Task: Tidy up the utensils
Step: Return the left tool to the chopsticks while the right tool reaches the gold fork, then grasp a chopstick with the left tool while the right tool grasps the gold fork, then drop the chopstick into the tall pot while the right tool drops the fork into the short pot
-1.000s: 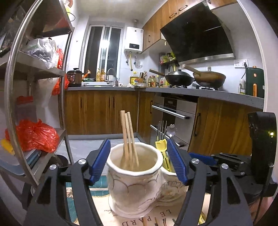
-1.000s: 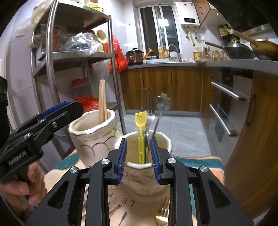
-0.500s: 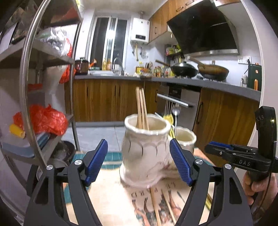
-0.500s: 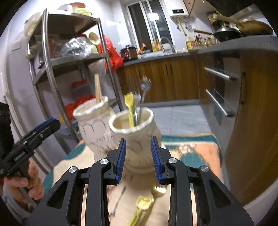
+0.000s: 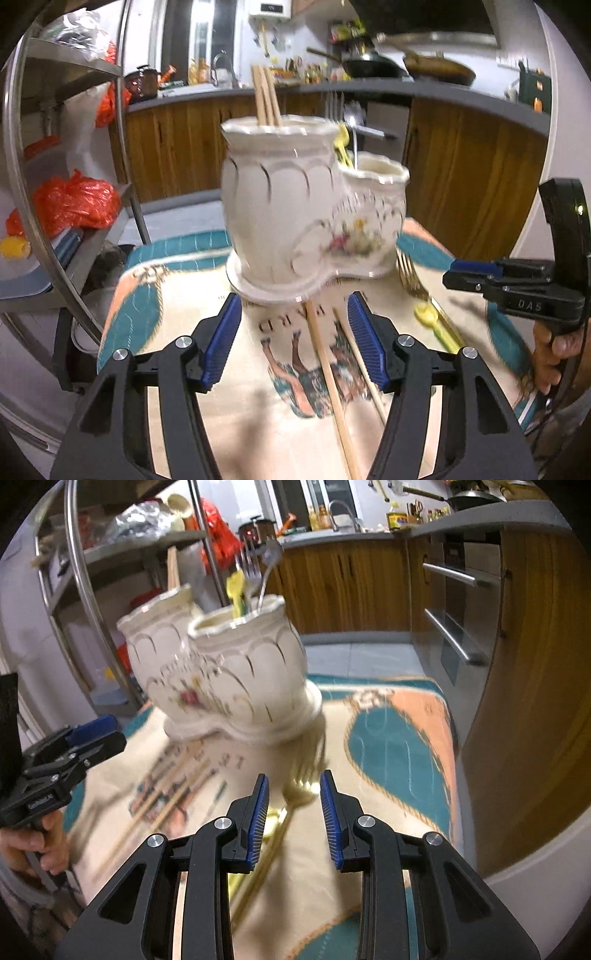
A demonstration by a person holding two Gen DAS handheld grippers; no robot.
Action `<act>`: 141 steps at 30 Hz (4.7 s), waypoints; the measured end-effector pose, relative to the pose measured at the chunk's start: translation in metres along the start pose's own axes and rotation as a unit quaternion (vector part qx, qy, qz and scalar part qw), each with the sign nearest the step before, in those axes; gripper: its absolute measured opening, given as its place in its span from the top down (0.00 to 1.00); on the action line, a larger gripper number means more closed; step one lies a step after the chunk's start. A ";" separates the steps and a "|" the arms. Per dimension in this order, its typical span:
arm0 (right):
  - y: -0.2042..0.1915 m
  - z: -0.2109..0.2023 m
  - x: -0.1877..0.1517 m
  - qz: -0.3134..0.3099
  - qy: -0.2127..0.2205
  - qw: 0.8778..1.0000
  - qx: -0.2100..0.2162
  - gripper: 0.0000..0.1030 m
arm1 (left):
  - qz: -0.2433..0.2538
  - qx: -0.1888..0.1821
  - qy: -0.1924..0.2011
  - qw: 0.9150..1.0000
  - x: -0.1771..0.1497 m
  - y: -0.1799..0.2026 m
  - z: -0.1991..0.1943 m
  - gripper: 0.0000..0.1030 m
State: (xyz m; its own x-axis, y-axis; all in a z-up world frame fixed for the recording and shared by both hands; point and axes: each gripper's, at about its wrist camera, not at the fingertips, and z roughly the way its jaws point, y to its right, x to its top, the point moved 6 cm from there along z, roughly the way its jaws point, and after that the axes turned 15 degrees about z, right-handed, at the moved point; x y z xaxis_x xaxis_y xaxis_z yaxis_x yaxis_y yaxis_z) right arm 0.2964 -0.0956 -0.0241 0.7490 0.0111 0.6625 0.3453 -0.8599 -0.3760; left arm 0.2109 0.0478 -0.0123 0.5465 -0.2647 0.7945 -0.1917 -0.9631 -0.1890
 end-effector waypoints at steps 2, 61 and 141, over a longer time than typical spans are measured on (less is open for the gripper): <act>0.002 0.000 -0.006 0.003 -0.011 1.000 0.003 0.72 | 0.010 -0.006 -0.017 1.000 -0.006 0.005 0.006 0.45; 0.025 0.020 0.003 0.002 -0.230 0.969 -0.093 0.94 | 0.099 -0.142 -0.287 0.942 -0.030 0.006 0.042 0.93; -0.078 -0.017 0.126 -0.028 0.139 0.988 0.060 0.94 | -0.100 0.044 0.227 0.968 0.118 -0.063 0.006 0.96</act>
State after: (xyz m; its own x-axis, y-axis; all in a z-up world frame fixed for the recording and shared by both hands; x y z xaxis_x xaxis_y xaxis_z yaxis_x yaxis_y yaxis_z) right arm 0.3540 -0.0352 0.0993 0.5483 -0.0978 0.8306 0.4596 -0.7945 -0.3969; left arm 0.2925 0.0766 0.0898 0.1465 -0.0438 0.9882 -0.0385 -0.9985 -0.0386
